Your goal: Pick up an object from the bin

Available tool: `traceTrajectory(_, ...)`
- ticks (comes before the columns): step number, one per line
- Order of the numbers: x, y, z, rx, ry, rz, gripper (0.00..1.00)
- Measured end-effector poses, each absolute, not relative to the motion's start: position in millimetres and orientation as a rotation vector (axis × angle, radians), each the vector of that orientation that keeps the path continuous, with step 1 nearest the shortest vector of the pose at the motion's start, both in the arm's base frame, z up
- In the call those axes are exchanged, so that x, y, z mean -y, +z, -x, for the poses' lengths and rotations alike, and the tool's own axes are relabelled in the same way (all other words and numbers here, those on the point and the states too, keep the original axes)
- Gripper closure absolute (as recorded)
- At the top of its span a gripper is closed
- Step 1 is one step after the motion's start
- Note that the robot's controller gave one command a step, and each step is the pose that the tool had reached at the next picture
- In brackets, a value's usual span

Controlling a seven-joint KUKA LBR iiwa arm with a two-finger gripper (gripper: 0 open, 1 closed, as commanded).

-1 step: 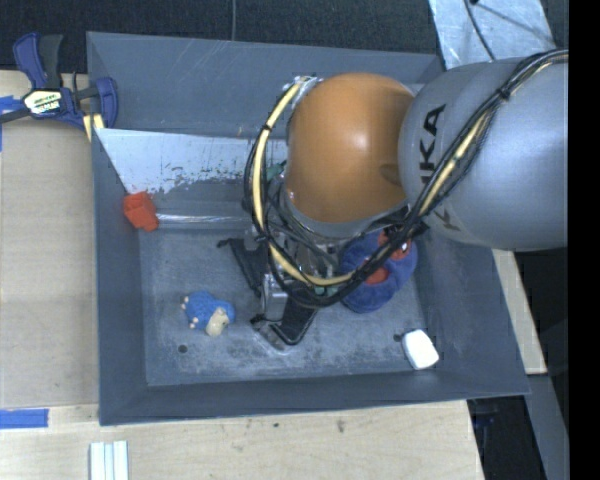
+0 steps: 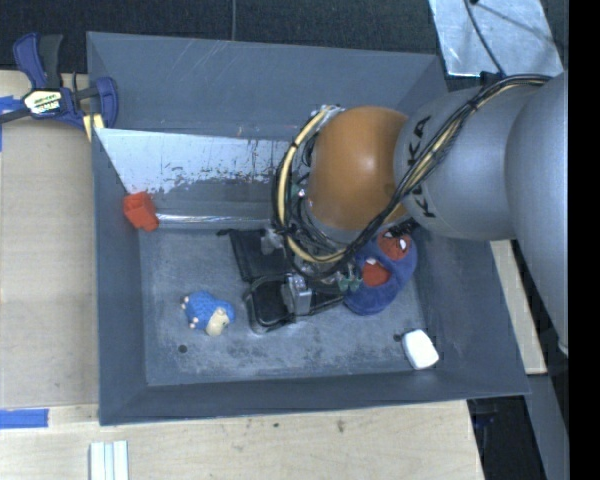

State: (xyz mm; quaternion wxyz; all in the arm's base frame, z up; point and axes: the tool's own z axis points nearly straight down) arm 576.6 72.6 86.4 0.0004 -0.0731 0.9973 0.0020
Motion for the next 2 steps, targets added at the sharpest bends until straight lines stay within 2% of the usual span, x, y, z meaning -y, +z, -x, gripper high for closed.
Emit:
traceTrajectory(1, -43.5, 70.8, -515.2, -3.121, 0.000, 0.315, 0.00)
traceTrajectory(2, -43.4, 71.2, -516.2, -3.119, 0.001, 0.311, 0.00)
